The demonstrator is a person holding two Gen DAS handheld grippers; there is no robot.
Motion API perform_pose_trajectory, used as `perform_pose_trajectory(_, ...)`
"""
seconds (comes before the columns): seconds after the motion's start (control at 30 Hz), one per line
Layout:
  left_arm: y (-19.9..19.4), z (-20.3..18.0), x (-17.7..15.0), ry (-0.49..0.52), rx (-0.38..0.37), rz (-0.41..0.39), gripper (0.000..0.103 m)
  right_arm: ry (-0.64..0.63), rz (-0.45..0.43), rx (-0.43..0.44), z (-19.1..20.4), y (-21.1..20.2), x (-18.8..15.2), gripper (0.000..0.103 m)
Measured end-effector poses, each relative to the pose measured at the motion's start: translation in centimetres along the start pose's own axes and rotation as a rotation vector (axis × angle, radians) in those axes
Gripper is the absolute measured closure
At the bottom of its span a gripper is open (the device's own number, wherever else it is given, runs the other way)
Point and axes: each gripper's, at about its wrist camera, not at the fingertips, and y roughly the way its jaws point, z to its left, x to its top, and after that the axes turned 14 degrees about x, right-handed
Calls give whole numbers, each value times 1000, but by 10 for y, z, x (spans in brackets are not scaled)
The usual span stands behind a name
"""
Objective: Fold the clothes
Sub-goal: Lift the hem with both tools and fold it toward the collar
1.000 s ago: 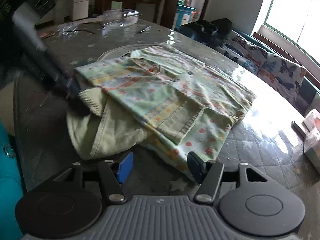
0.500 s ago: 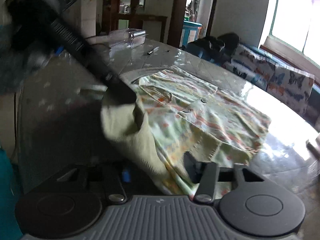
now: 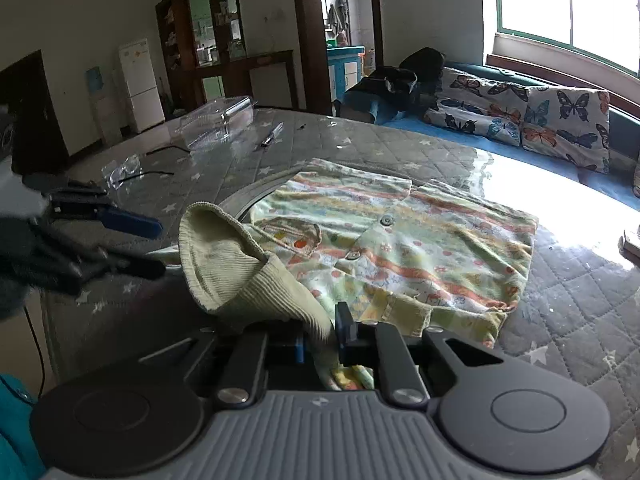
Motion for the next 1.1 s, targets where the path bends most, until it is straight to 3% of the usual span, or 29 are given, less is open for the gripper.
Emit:
perform_pose_trajectory(0.17, 6, -18, -15, 186, 48, -103, 52, 7, -5, -9, 0, -1, 0, 90)
perform_pose_trajectory(0.27, 9, -23, -21, 242, 51, -126, 52, 24, -19, -15, -2, -3, 1, 90)
perform_pose_trajectory(0.47, 11, -23, -25, 256, 56, -146, 53, 44, -40, -23, -5, -4, 1, 90)
perform_pose_trajectory(0.53, 14, -22, -26, 258, 68, -154, 67, 41, -39, -21, -3, -4, 0, 91)
perform_pose_trajectory(0.57, 15, -22, -26, 261, 73, -161, 82, 40, -40, -22, -3, -5, -1, 91)
perform_pose_trajectory(0.67, 12, -20, -26, 258, 74, -187, 94, 36, -50, -22, 0, -9, -3, 94)
perform_pose_trajectory(0.8, -1, -18, -24, 248, 48, -210, 95, 21, -62, -14, 7, -22, -6, 94)
perform_pose_trajectory(1.1, -60, -10, -26, 190, -100, -184, 95, -28, -15, 44, 46, -71, -20, 94)
